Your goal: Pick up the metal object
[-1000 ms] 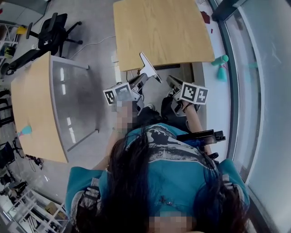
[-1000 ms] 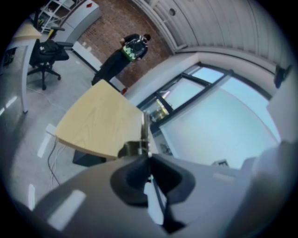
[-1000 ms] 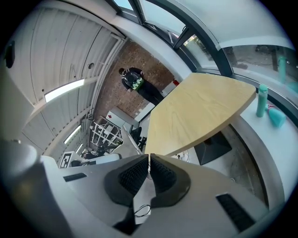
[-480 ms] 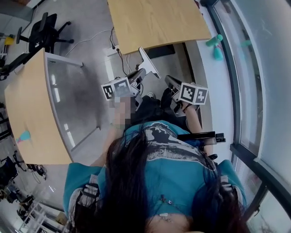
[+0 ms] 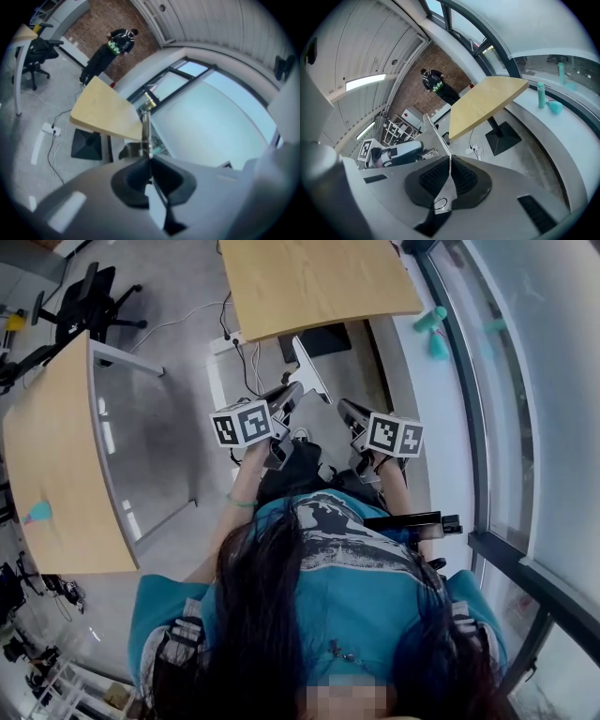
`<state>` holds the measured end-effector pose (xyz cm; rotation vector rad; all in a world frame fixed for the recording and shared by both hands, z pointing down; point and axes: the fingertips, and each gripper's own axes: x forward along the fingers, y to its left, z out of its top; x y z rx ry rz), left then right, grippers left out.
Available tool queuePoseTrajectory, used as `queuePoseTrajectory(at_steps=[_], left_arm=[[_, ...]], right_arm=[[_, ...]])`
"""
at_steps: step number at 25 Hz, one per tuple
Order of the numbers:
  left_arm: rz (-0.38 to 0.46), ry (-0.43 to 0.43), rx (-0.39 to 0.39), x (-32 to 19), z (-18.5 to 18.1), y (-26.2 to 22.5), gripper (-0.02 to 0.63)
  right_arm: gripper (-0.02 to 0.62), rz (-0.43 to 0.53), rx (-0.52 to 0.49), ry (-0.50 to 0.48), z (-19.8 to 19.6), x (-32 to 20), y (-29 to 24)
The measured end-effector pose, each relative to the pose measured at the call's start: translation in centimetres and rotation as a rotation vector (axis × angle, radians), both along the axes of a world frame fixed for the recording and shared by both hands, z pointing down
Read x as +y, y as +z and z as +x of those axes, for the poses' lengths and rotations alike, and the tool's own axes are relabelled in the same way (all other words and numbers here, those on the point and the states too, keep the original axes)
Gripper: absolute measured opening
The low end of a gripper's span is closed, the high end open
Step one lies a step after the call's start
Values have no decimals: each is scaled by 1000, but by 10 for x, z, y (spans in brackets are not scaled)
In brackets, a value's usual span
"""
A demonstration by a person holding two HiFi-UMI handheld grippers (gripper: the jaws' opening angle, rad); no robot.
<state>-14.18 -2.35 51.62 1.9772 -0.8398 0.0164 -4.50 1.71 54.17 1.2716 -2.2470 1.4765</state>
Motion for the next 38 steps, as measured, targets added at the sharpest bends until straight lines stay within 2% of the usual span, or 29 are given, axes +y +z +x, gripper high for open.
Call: queuePoseTrajectory(at_steps=[7,15,23,28,38], left_arm=[[16,-20,4,29,13,-10,2],[-14,-47,-13,139,48,-1,2],[-20,-58,-24,211,65,5,2],[-8,-68,-29,234,72,5,2],[-3,-72,-31,243,72,1,2]], right_arm=[[20,-17,-12,-25,11,32,3],[20,-20,-34,-50,46,134,10],[20,-19,-36,-94,59,197,14],[20,-12,-36,-110,66,220,15],[20,1,-27,-95,75,226,9]])
